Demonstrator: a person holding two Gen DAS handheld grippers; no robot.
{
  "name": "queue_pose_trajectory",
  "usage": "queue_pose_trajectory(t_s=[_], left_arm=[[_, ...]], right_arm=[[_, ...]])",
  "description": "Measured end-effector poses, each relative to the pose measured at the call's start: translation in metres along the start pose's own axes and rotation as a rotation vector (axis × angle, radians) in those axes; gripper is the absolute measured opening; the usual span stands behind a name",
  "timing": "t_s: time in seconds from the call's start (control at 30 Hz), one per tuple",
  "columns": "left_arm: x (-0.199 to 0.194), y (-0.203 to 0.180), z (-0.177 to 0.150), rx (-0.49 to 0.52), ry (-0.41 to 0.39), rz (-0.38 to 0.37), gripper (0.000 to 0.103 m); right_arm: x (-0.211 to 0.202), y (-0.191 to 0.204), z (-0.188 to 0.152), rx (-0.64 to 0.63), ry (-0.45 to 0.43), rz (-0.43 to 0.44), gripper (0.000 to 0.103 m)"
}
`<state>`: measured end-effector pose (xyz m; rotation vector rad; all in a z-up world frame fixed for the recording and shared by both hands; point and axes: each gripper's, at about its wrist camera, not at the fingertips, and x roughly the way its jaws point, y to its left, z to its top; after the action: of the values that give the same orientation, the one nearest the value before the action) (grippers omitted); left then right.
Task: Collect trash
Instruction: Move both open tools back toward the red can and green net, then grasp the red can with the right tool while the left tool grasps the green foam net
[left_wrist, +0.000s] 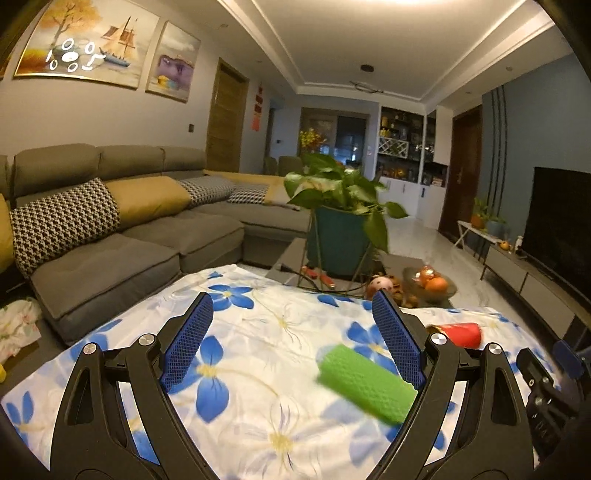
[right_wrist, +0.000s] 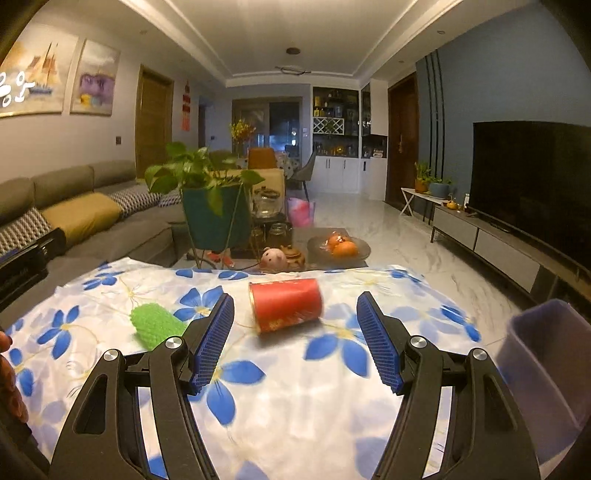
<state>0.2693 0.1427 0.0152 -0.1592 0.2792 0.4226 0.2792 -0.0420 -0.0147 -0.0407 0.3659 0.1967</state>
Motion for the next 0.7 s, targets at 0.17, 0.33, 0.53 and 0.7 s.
queue_pose_trajectory(t_s=[0.17,0.33,0.53,0.7], left_arm=[[0.034,0.012,-0.011,-0.049,0.035,0.016,0.086],[0.045,0.015,-0.033,-0.032,0.066,-0.005,0.086],[0.046,0.019,-0.041,-0.048,0.072,-0.059,0.086],[0.049,0.018,-0.045,-0.046,0.079,-0.089,0.086]], right_arm=[[0.046,0.027,0.001,-0.049,0.072,-0.024,0.068],[0.077,0.048,-0.005,-0.131,0.092,-0.076,0.065],[0.118,0.052,-0.009,-0.132,0.177,-0.129,0.057],[0.14,0.051,-0.011,-0.127,0.238,-0.146,0.038]])
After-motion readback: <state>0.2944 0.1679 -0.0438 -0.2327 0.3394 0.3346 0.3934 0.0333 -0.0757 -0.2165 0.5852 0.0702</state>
